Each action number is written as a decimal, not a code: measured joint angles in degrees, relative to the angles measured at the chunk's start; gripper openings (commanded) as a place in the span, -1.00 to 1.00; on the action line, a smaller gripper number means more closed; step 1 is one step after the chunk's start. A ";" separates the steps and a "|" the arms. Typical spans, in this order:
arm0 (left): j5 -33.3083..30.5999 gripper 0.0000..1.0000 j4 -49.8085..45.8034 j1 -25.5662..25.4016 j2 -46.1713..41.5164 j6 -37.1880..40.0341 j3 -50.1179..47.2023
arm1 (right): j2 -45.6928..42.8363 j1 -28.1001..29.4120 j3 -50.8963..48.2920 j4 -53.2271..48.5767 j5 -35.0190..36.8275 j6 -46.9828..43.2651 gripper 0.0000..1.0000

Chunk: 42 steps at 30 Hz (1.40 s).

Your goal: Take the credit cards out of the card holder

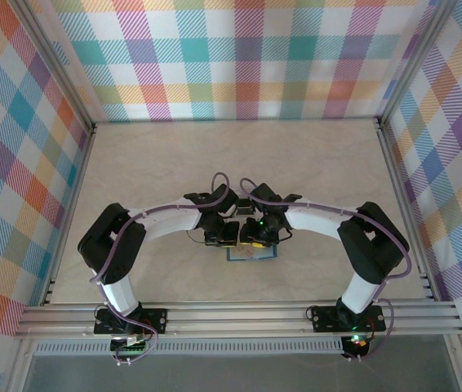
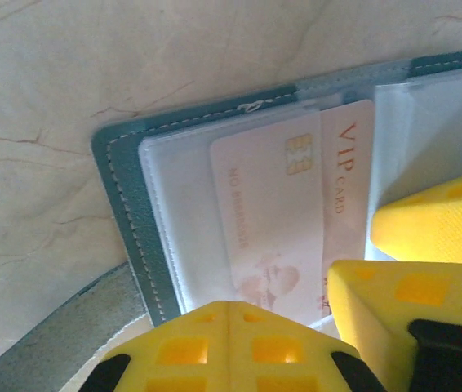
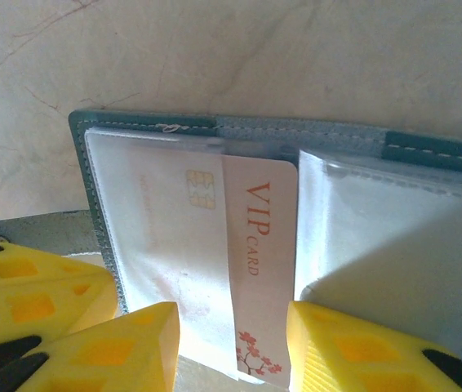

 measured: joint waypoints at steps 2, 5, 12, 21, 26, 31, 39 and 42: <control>-0.02 -0.96 -0.02 -0.24 0.04 0.00 0.50 | 0.00 -0.07 -0.02 -0.20 0.24 -0.02 -0.24; -0.02 -0.99 -0.02 -0.44 0.46 0.02 1.25 | 0.04 -0.07 -0.04 -0.28 0.39 -0.07 -0.27; -0.31 -1.00 -0.37 -0.44 3.80 0.09 1.90 | 1.09 -0.17 -0.48 0.22 0.31 -0.22 -0.34; -0.70 -1.00 -1.14 -0.50 4.20 0.90 2.43 | 0.02 -2.78 -5.01 6.47 -5.31 -0.20 -0.46; -0.92 -1.00 -1.33 -0.59 4.26 1.36 2.56 | -1.29 -4.63 -8.98 12.55 -9.94 0.07 -0.51; -1.16 -1.00 -2.19 -0.72 4.68 1.55 3.26 | -2.86 -6.08 -12.98 19.17 -14.03 0.85 -0.62; -1.38 -1.00 -2.80 -0.79 4.90 1.55 3.74 | -4.46 -7.26 -14.67 23.37 -17.09 1.55 -0.77; -1.49 -1.00 -2.84 -0.81 4.90 1.55 3.78 | -4.87 -7.30 -14.88 23.71 -17.46 1.51 -0.83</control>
